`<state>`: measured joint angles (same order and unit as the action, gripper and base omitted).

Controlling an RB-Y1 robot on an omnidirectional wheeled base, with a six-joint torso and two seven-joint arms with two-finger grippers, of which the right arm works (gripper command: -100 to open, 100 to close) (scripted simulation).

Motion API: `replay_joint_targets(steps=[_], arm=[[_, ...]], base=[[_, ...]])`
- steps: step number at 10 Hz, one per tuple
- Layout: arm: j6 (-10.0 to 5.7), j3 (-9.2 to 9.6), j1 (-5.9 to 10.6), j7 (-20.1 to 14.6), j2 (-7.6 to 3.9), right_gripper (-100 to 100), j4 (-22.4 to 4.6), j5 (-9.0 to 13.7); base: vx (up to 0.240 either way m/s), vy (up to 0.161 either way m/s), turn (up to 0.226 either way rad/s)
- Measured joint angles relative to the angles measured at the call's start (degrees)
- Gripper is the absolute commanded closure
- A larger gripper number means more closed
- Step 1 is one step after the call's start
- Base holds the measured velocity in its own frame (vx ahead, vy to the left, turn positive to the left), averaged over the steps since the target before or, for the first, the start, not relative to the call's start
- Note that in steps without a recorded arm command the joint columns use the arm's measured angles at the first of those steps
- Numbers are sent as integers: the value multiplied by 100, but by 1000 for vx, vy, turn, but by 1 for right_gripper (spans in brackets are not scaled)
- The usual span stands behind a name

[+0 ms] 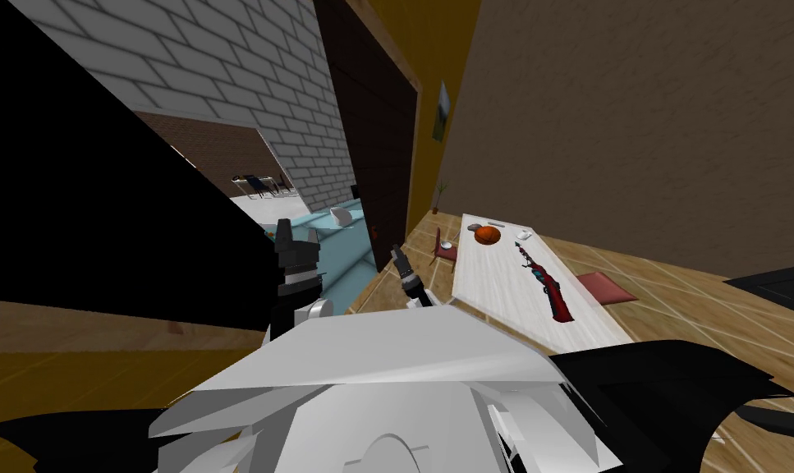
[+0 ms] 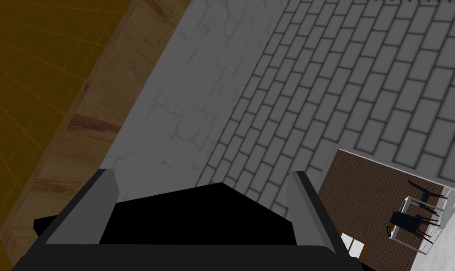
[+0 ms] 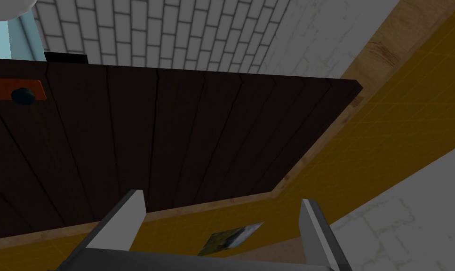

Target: Push the door open

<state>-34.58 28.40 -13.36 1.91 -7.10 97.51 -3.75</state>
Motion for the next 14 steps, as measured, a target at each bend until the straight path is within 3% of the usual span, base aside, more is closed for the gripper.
replay_joint_targets(steps=[2, 7, 14], arm=[[-48, 105, 104, -53, -19, -100, -231, 27], [-217, 601, 353, -192, -61, -100, -988, 89], [-333, 1123, 643, -346, -106, -100, -1743, 160]], base=[[122, -11, -26], [163, -36, -28], [115, -10, -20]])
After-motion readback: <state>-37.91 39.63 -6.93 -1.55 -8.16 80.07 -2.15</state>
